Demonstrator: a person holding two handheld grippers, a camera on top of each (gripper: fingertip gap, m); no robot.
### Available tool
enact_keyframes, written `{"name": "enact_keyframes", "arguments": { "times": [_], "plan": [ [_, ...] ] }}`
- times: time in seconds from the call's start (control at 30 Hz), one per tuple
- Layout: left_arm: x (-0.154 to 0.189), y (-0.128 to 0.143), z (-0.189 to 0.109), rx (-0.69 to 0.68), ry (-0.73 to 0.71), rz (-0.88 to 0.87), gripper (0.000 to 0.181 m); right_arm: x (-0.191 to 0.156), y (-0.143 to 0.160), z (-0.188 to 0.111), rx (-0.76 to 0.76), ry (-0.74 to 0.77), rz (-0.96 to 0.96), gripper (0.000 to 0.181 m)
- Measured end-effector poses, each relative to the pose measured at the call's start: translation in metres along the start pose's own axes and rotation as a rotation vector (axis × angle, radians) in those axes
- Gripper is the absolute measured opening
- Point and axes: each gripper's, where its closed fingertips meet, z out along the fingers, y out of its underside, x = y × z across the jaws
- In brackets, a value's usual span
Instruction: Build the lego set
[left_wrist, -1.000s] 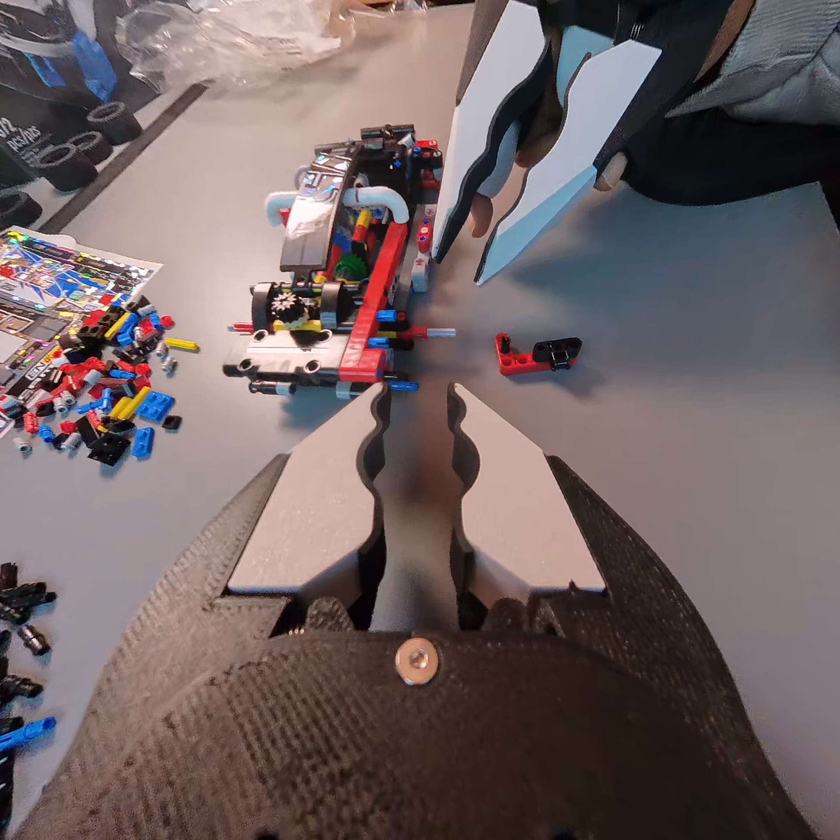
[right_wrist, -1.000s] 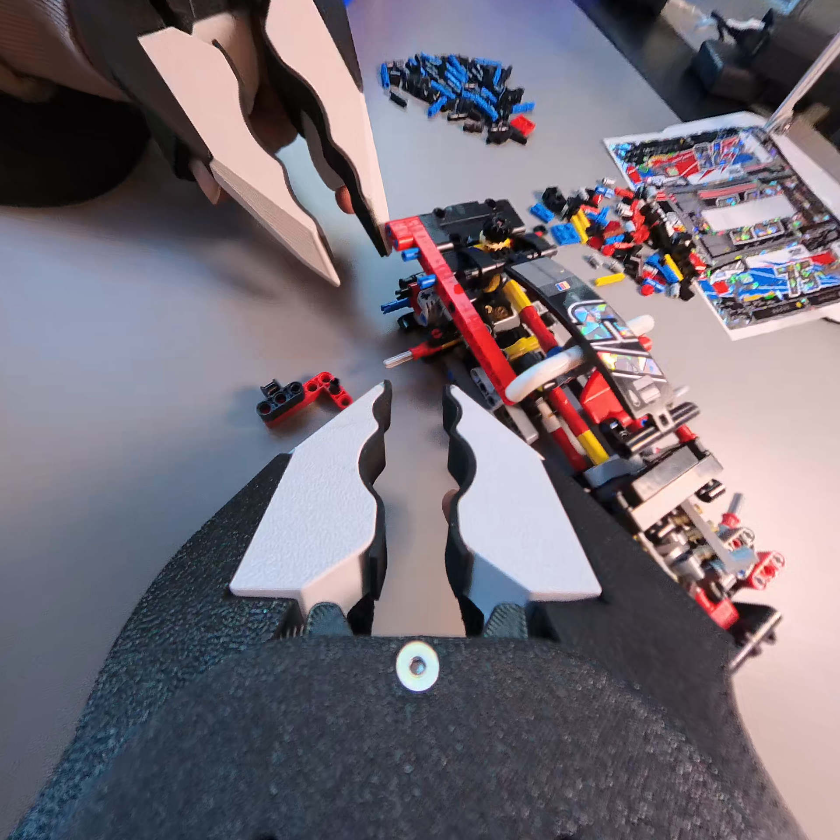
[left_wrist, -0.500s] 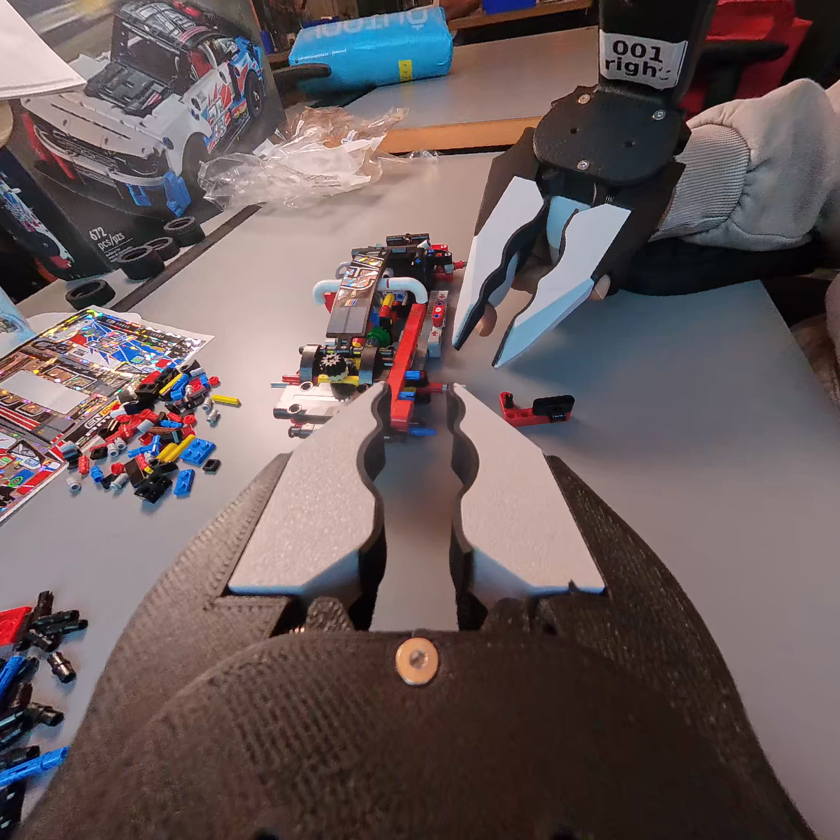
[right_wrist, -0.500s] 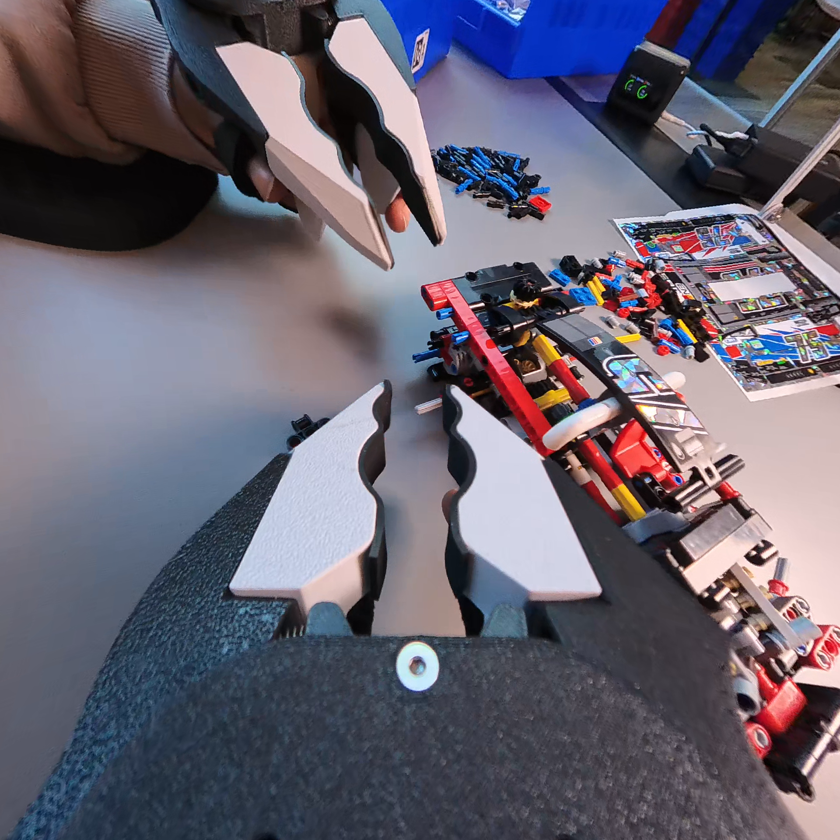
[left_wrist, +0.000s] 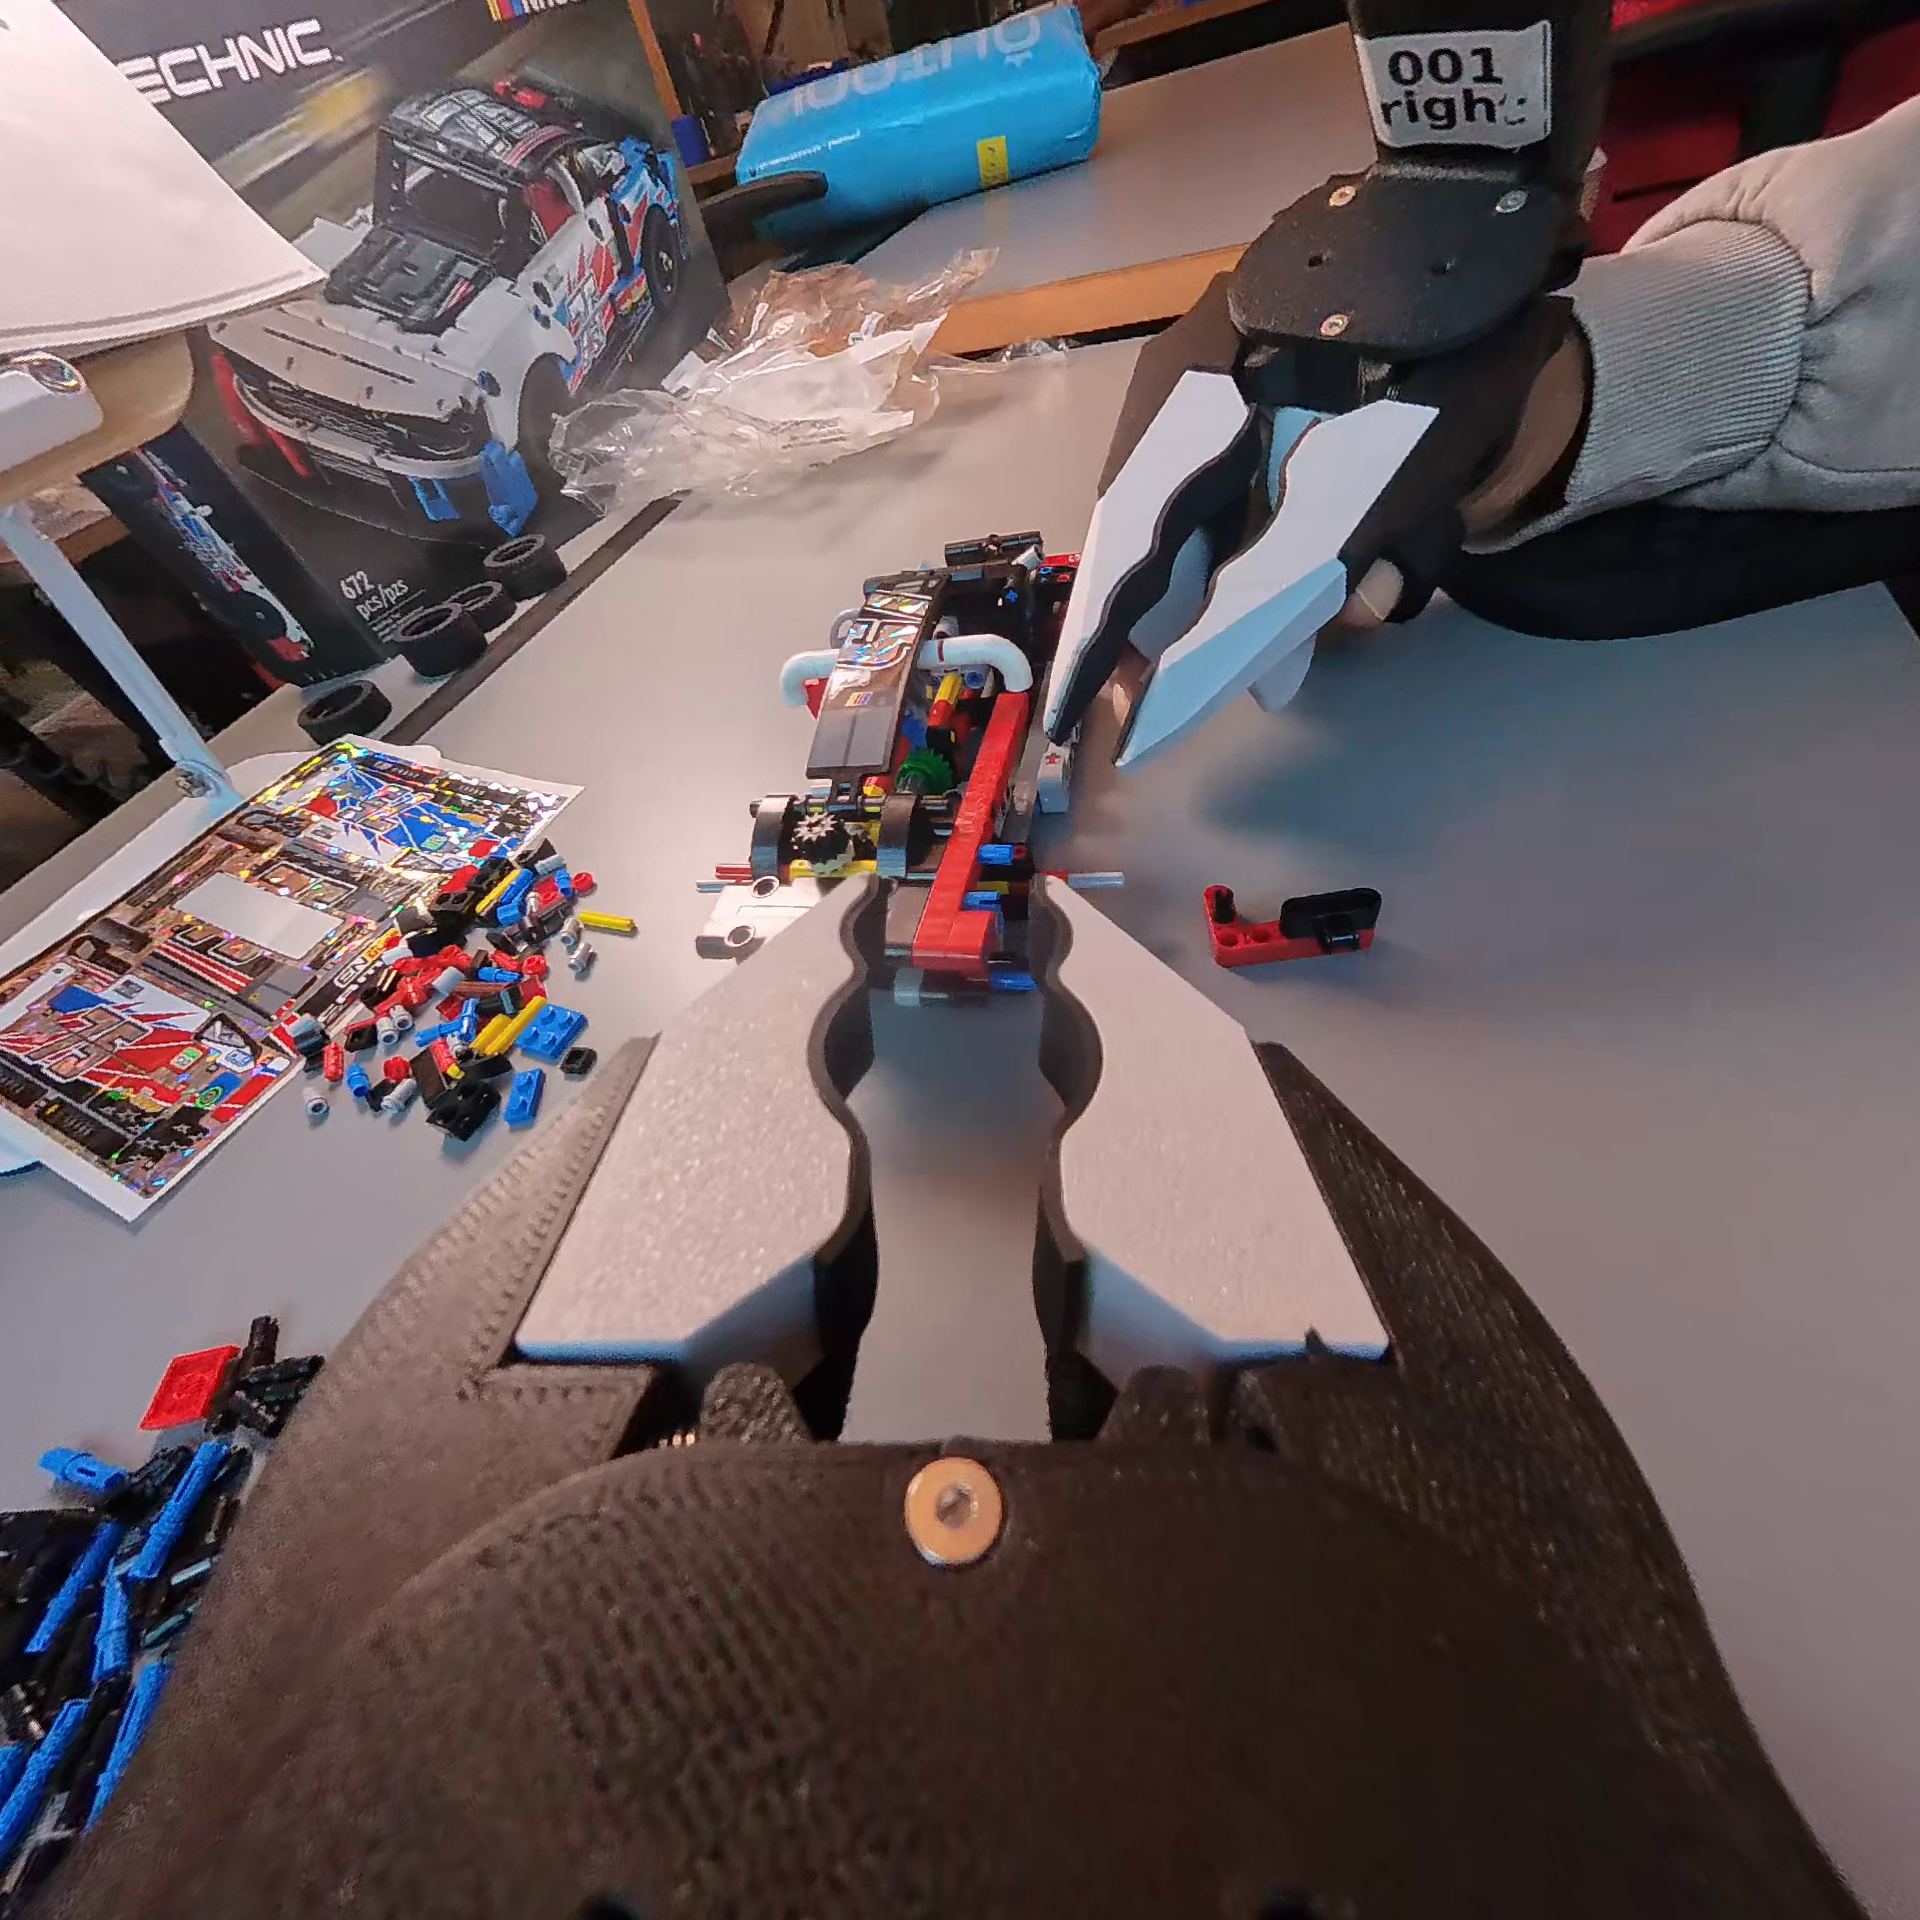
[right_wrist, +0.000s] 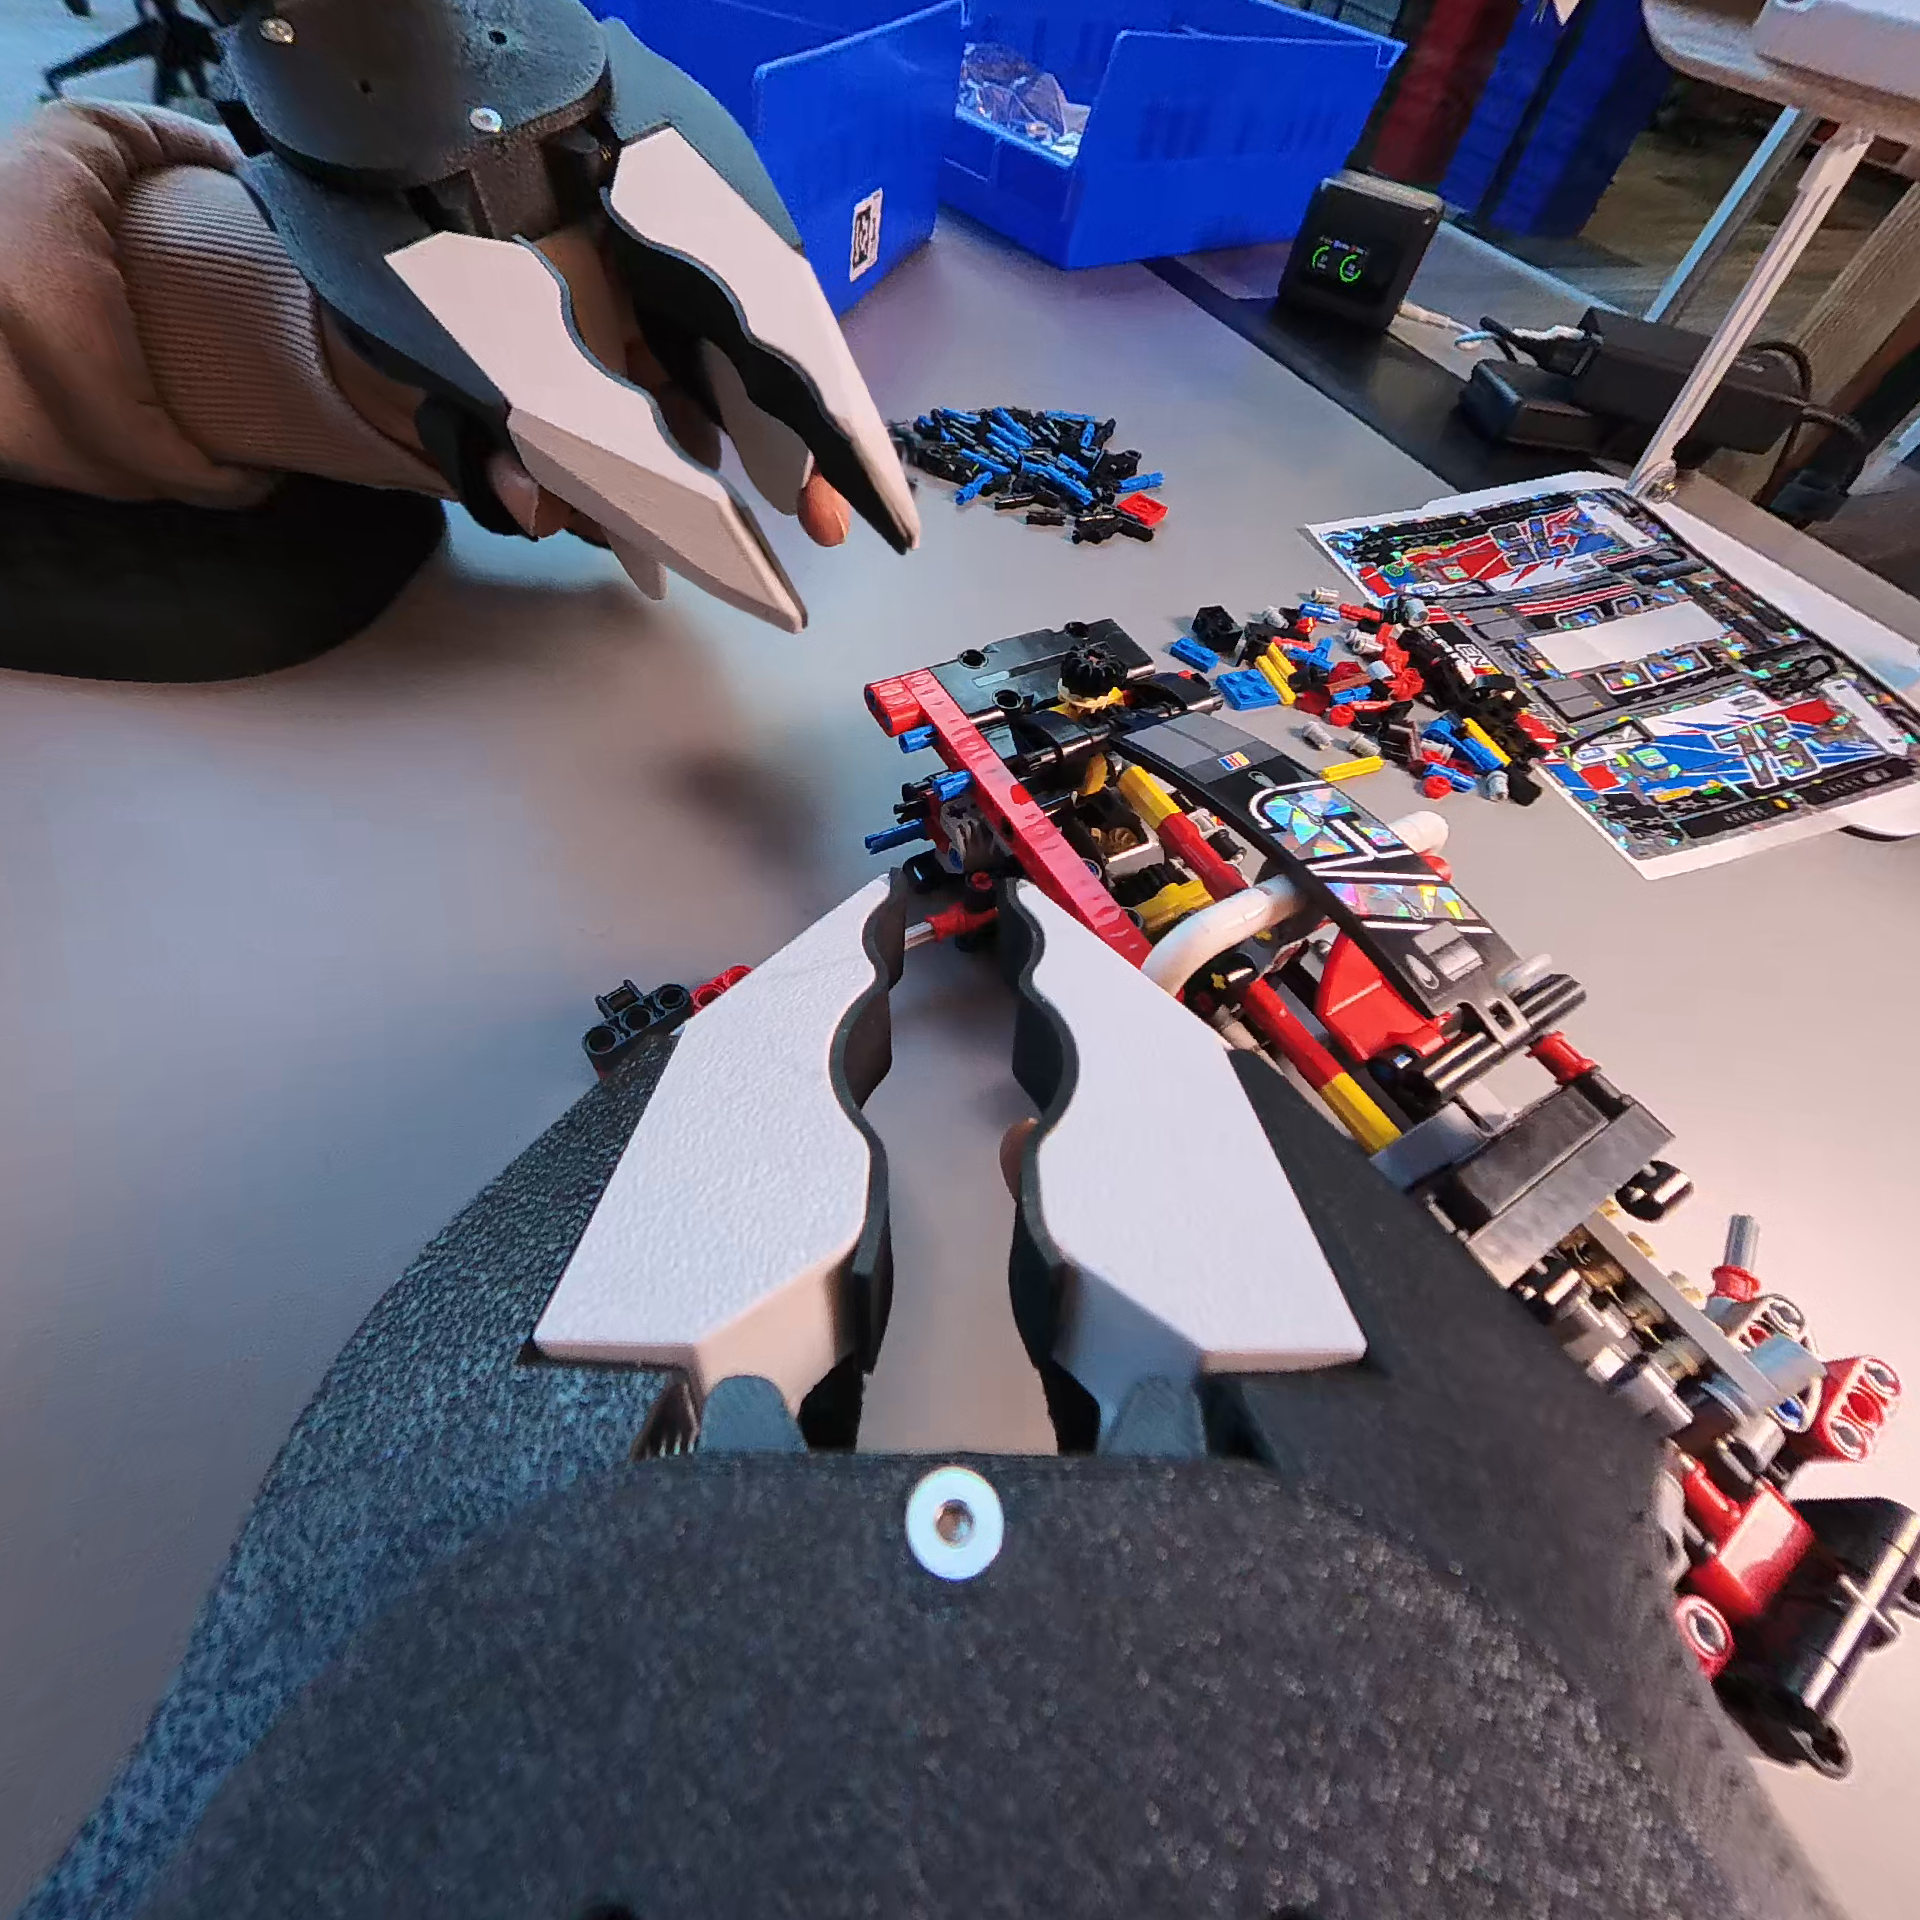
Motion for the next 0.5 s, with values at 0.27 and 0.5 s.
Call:
{"name": "enact_keyframes", "arguments": {
  "times": [0.27, 0.5],
  "plan": [
    [0.016, 0.005, 0.007, -0.037, 0.068, 0.024, 0.025, -0.016, 0.015, -0.001, -0.091, -0.061, -0.043, 0.016],
    [0.028, 0.003, 0.012, -0.039, 0.110, 0.008, 0.027, -0.050, 0.032, 0.001, -0.234, -0.235, -0.082, 0.043]
  ]
}}
